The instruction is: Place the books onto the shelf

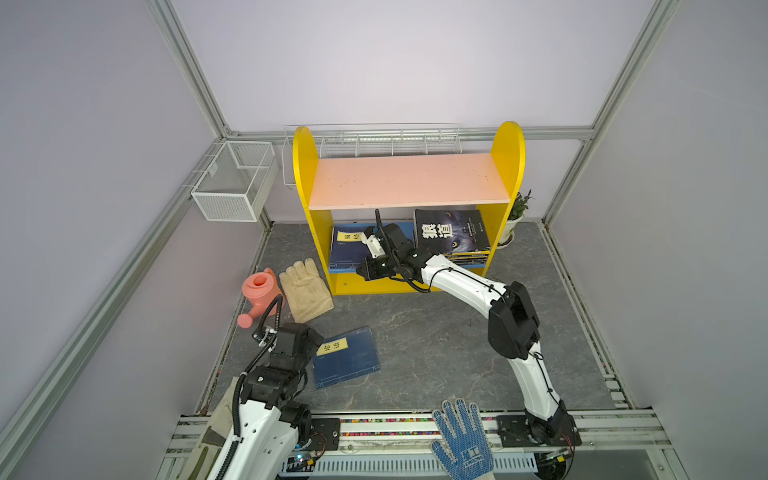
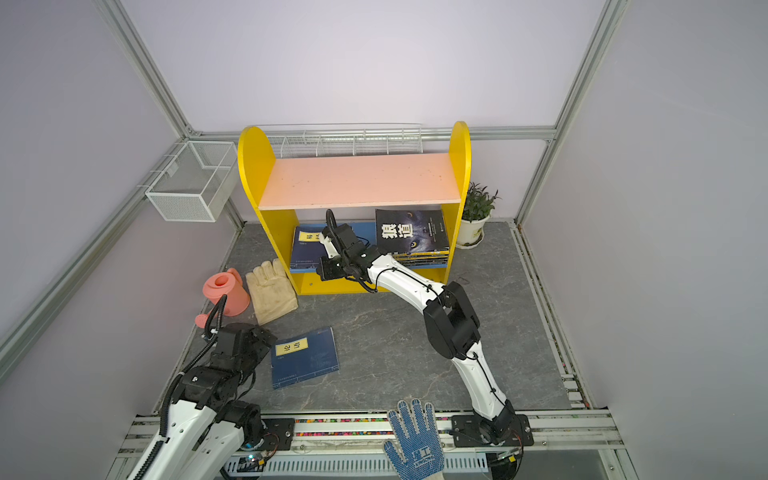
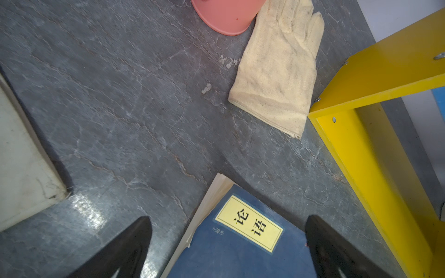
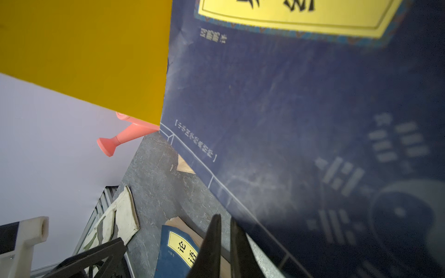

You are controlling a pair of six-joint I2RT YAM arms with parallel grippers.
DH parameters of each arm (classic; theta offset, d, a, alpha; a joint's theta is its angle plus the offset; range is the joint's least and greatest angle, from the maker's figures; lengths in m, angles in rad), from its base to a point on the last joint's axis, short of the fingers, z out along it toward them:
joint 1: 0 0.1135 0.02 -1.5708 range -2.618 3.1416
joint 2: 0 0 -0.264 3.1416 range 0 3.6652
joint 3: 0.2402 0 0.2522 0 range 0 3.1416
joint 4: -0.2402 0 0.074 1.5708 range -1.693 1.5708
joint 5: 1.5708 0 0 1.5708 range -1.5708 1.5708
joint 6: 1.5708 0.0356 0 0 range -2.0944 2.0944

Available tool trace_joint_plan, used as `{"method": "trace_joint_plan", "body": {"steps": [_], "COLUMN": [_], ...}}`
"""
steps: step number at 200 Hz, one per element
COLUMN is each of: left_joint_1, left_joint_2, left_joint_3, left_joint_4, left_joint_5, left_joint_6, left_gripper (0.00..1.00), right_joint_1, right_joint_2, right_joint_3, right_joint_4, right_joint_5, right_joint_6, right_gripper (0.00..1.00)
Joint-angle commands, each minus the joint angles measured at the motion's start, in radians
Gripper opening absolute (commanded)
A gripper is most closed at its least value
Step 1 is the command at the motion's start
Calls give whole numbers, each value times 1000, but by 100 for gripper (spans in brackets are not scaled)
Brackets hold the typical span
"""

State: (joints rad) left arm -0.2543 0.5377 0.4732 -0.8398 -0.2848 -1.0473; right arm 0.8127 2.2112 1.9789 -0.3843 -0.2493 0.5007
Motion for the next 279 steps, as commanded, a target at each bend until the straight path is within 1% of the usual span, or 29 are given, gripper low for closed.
{"method": "trace_joint_plan", "body": {"steps": [1,37,77,97,113,125,134,148,156,168,184,198,218,246,265,279], "left_joint_1": [4,4,4,3,3,3,4,3,4,3,4,3,4,-7,-39,-65], "left_joint_2": [2,9,78,101,119,136,149,172,187,210,264,294,346,403,430,443], "left_joint_3": [8,4,5,-1,-12,-23,-29,-39,-45,-52,-49,-48,-39,-20,-16,-15], "left_joint_4": [-25,-11,24,43,56,64,72,93,106,128,156,189,216,227,248,274], "left_joint_5": [-17,-11,-3,-2,1,1,4,10,16,29,48,76,112,127,132,142], "left_joint_6": [-16,-7,15,35,54,65,78,96,105,117,140,167,211,242,254,268], "left_gripper": [100,100,100,100,100,99,98,96,95,93,91,88,87,84,76,68], "right_joint_1": [-10,-15,-15,-12,-5,5,13,35,46,67,92,116,139,138,133,127], "right_joint_2": [24,51,60,27,-28,-86,-129,-187,-209,-226,-228,-208,-146,-40,-6,16], "right_joint_3": [29,69,83,44,-30,-102,-162,-248,-285,-327,-368,-378,-339,-271,-270,-270], "right_joint_4": [11,11,13,25,55,76,89,85,62,1,-79,-153,-267,-376,-377,-372], "right_joint_5": [9,14,2,-5,-11,-20,-27,-50,-58,-70,-86,-95,-99,-188,-219,-240], "right_joint_6": [-2,-4,-4,-17,-42,-77,-113,-181,-224,-283,-360,-427,-514,-564,-570,-565], "right_gripper": [13,14,14,15,17,20,24,35,43,52,59,62,64,65,65,64]}}
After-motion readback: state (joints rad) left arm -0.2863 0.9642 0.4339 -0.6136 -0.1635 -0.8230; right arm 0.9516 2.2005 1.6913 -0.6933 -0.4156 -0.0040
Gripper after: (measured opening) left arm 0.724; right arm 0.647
